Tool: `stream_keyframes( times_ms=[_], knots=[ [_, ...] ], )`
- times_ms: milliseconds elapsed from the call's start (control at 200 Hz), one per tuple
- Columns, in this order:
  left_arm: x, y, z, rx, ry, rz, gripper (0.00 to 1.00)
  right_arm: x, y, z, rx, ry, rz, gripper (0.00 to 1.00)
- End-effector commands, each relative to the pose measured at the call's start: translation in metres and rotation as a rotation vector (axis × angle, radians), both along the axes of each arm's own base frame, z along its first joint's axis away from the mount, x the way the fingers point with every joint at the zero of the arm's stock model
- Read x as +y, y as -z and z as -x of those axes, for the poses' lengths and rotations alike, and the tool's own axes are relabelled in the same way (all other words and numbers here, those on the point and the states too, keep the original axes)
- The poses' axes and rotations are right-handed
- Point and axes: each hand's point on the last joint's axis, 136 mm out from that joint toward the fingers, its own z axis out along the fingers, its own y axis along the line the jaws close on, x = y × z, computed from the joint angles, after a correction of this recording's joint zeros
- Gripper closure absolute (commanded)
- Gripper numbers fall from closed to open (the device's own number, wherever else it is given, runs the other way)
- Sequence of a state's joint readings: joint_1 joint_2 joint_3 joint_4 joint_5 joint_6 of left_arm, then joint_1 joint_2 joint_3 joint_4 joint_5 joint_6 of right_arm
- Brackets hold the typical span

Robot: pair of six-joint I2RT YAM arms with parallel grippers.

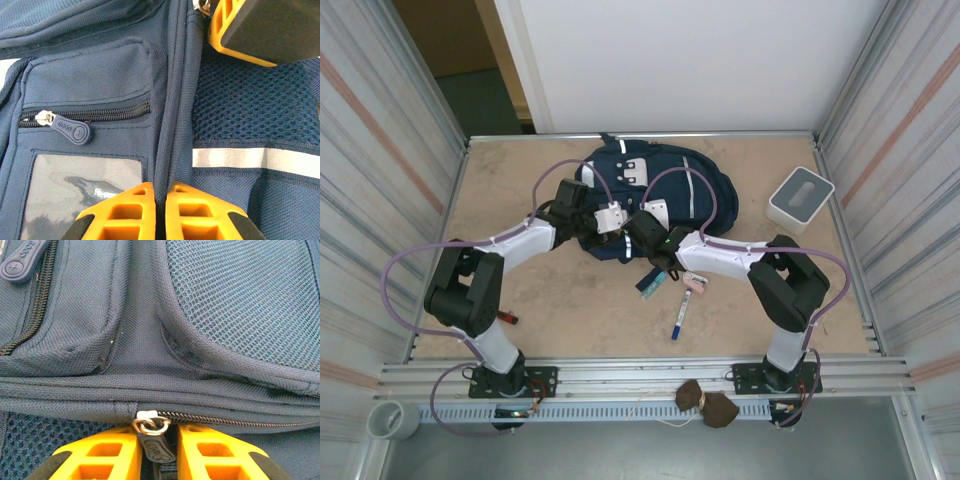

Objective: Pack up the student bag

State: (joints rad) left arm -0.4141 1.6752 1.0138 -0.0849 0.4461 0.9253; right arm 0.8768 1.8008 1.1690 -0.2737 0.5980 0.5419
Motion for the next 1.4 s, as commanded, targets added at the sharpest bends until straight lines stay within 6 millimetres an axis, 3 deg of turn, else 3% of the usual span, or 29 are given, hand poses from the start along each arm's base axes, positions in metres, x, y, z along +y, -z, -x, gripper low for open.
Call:
stream_keyframes(
  times_ms=[0, 451, 666, 882, 1027, 1202, 1393],
  knots=[
    [-0.011, -0.032, 0.007, -0.019, 0.05, 0.077, 0.99, 0.0, -0.003, -0.003, -0.009, 0.022, 0.018, 0.83],
    [-0.009, -0.028, 0.008, -0.019, 0.046, 0.065, 0.99, 0.001, -0.015, -0.003, 0.011, -0.016, -0.043, 0.98],
    [-0.008, -0.027, 0.007, -0.013, 0.044, 0.068, 0.99, 0.017, -0.026, 0.006, 0.107, -0.143, -0.314, 0.99],
    [-0.009, -0.027, 0.008, -0.007, 0.046, 0.072, 0.99, 0.028, -0.021, 0.006, 0.235, -0.191, -0.539, 0.92],
    [-0.009, -0.028, 0.009, -0.008, 0.048, 0.073, 0.99, 0.022, -0.01, 0.002, 0.244, -0.145, -0.506, 0.86],
    [-0.009, -0.029, 0.008, -0.013, 0.051, 0.075, 0.99, 0.002, 0.0, -0.005, 0.206, -0.054, -0.368, 0.77],
    [-0.009, -0.03, 0.008, -0.013, 0.051, 0.076, 0.99, -0.003, 0.003, -0.008, 0.157, -0.028, -0.21, 0.7]
  ],
)
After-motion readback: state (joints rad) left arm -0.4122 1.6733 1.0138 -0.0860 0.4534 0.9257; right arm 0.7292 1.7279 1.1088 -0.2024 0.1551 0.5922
